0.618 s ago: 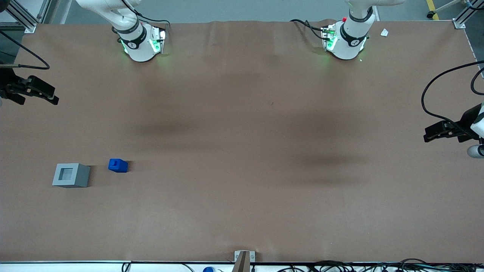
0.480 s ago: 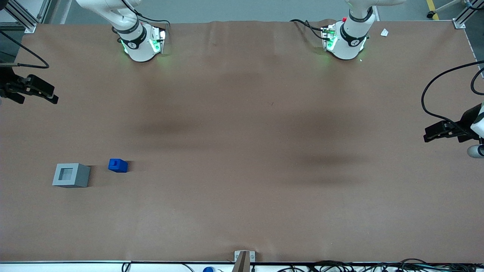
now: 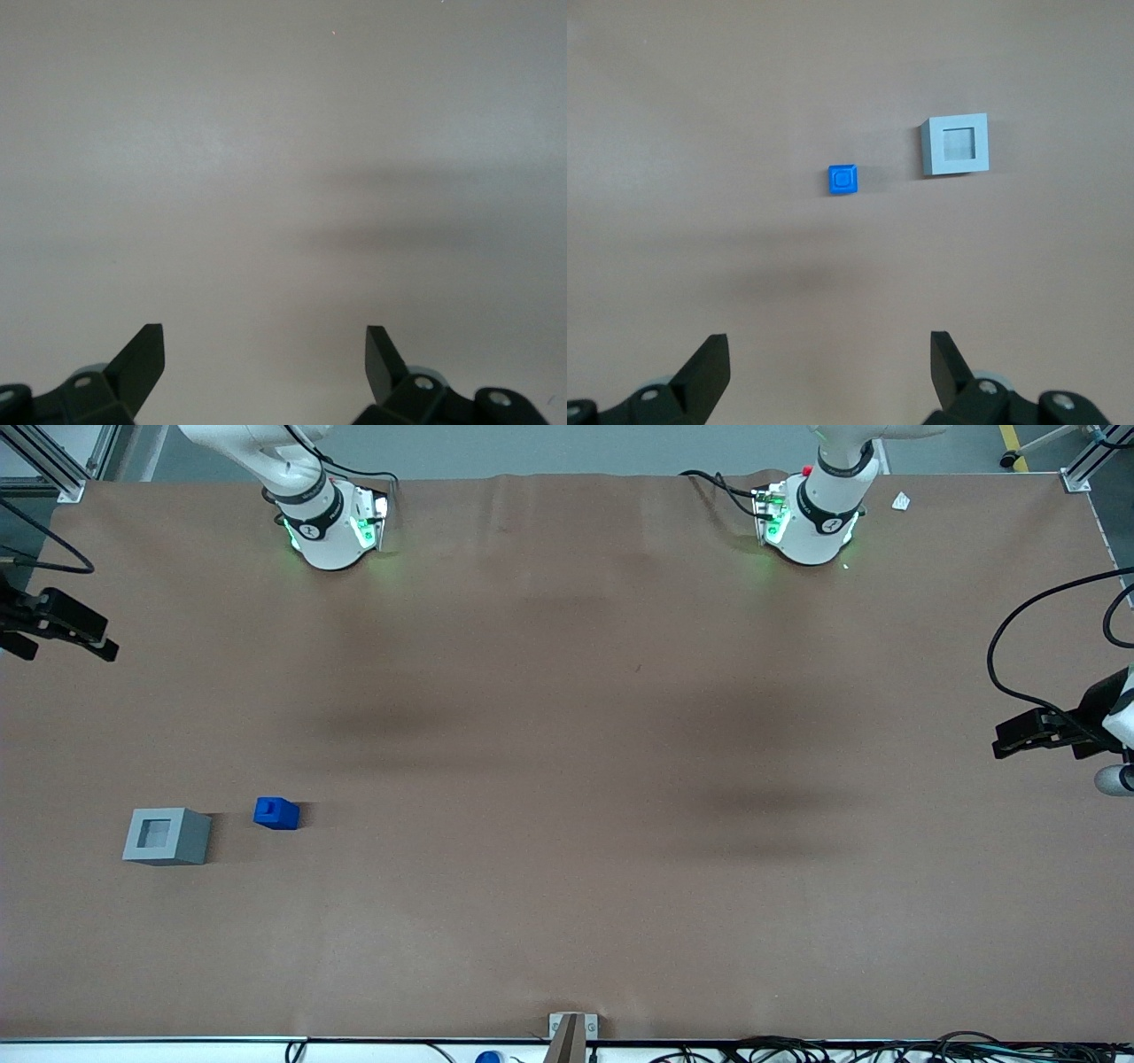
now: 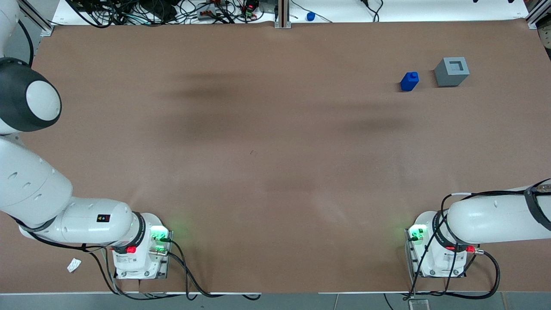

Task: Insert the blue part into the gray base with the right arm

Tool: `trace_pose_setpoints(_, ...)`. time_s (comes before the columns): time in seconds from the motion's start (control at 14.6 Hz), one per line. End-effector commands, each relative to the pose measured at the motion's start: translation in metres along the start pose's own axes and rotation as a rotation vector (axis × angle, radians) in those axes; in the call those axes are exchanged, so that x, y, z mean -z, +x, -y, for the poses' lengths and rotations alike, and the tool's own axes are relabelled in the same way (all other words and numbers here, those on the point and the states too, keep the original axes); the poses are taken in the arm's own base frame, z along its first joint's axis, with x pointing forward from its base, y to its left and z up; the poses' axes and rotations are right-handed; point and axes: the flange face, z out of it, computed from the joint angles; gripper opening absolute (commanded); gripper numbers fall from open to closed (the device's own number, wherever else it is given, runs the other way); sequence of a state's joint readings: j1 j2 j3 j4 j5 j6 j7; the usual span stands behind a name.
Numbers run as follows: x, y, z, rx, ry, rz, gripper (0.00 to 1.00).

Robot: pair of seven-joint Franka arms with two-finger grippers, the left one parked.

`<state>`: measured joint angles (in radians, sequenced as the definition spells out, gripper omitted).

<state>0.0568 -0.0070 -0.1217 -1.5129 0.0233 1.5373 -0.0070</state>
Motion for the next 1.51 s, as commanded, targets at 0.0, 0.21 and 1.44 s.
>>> trace_pose_setpoints(0.0, -0.035, 0.021, -0.001, -0.004, 0.011, 0.005, 1.0)
trace_pose_setpoints(0.21, -0.091, 0.041, 0.003, 0.0, 0.004, 0.044, 1.0)
trace_pose_setpoints(1.44, -0.339, 0.058, 0.024, 0.042, -0.035, 0.041, 0.95)
